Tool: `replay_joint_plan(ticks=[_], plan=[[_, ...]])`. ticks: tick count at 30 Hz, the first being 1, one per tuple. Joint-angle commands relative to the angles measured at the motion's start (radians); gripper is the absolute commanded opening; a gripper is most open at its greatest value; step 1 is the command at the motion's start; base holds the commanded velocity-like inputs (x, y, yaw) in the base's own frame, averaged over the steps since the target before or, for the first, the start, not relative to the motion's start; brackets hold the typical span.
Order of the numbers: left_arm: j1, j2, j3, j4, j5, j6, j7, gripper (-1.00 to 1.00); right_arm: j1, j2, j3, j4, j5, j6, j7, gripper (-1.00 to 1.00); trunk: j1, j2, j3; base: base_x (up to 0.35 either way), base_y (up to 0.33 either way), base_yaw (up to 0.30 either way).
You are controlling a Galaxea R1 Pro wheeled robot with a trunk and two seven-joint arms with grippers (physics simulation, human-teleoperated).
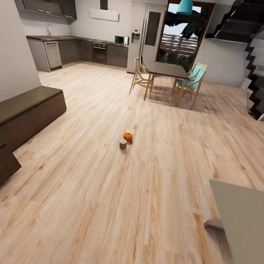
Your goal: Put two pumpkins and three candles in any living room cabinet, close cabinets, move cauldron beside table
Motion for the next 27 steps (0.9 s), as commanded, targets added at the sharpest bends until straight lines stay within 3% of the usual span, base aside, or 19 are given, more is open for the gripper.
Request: replay_joint_plan(ticks=[1,16,27], plan=[[0.0,0.0,0.0,0.0,0.0,0.0,-0.001,-1.0,0.0,0.0,0.0,0.0,0.0,0.0,0.0,-1.0,0.0,0.0,-0.001,0.331,0.0,0.177],[0.0,0.0,0.0,0.001,0.0,0.0,0.0,-1.0,0.0,0.0,0.0,0.0,0.0,0.0,0.0,-1.0,0.0,0.0,-0.02,0.316,0.0,0.178],[0.0,0.0,0.0,0.001,0.0,0.0,0.001,-1.0,0.0,0.0,0.0,0.0,-0.001,-0.001,-0.001,-1.0,0.0,0.0,-0.033,0.172,0.0,0.18]])
